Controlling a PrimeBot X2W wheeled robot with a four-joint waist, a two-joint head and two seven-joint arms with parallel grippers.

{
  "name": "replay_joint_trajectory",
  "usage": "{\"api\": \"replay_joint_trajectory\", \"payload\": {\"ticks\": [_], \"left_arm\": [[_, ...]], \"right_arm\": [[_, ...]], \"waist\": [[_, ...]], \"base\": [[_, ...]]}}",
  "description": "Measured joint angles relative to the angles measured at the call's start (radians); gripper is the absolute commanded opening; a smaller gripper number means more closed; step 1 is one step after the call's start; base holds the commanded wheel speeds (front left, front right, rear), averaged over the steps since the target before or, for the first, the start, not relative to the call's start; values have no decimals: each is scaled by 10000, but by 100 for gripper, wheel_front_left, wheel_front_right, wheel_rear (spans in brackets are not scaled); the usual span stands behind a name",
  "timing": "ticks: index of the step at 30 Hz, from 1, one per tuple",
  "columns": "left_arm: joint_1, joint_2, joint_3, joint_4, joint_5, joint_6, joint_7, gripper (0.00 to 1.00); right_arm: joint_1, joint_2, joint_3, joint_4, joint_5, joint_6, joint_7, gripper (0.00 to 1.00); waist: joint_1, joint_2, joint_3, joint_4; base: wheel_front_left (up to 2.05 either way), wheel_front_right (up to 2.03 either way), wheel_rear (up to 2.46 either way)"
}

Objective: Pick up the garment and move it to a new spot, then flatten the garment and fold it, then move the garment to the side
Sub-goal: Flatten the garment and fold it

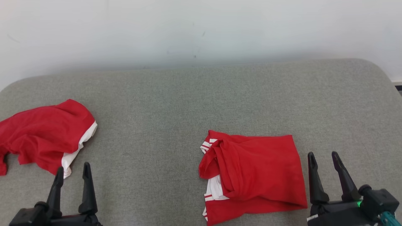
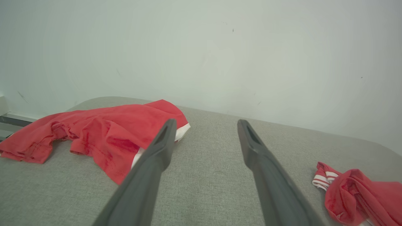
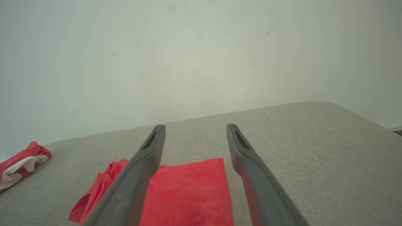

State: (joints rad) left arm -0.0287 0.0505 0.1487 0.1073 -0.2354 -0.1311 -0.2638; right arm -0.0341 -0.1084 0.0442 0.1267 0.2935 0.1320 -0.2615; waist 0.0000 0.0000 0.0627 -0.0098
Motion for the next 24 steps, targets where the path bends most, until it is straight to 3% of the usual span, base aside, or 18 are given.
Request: {"api": "replay_joint_trajectory", "payload": {"ticks": [24], "left_arm": [[751,40,-470,-65,1135,27,0,100]], "right_arm": [[1091,359,42,-257,-1271,0,0,100]], "waist": [[0,0,-604,330]], "base": [[0,0,0]]}}
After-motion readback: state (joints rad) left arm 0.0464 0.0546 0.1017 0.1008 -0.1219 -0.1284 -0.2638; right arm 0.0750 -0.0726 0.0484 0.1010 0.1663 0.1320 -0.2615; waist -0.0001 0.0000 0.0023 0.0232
